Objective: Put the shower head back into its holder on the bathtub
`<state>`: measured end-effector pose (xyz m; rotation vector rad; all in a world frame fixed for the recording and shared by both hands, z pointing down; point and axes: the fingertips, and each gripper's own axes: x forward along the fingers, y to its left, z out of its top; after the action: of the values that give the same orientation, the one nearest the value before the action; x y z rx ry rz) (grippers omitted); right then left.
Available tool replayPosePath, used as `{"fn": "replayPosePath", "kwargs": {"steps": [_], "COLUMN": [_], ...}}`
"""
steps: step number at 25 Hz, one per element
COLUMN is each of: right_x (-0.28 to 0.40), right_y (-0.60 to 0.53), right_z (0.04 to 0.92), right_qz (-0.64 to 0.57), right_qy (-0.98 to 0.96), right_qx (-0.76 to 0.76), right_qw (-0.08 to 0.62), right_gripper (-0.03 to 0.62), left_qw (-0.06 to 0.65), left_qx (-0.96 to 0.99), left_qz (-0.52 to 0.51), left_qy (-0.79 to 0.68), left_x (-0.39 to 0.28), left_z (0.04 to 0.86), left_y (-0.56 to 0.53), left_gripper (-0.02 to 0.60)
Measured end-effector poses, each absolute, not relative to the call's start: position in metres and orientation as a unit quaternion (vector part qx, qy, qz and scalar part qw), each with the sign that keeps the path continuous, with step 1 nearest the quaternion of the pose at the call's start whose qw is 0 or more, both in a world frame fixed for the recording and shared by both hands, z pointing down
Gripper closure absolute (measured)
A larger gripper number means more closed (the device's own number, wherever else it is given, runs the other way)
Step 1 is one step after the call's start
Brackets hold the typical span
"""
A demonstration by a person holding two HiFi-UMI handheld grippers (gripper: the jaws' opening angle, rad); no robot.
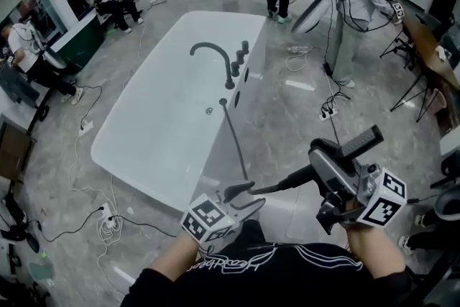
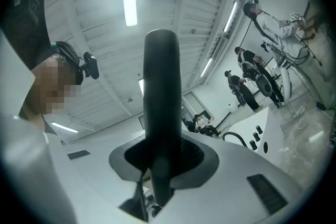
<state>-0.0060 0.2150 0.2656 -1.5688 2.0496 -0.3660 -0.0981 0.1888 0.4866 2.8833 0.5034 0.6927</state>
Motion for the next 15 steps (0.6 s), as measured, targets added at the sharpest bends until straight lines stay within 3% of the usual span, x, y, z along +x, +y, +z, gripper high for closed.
{"fn": "replayPosePath", "kwargs": {"steps": [13,15], "right_x": [0.057,0.068], "right_y": [0.068,0.059], "right_z": [0.241,0.241], "right_qz": [-0.121,-0.120], "right_qy": [0.761,0.755], "right_qx": [-0.591,-0.601], "right_qw": [0.239,0.232], "right_gripper": [0.497,0.497], "left_qw": [0.128,0.132], "left_qx": [0.920,0.916], "left_qz": [0.297,0.307], "left_qy": [0.221,0.222], "left_x": [-0.027,-0.021], "left_z": [0.608,0.623], "left_y": [0.069,0.060], "left_gripper": [0.400,0.430]}}
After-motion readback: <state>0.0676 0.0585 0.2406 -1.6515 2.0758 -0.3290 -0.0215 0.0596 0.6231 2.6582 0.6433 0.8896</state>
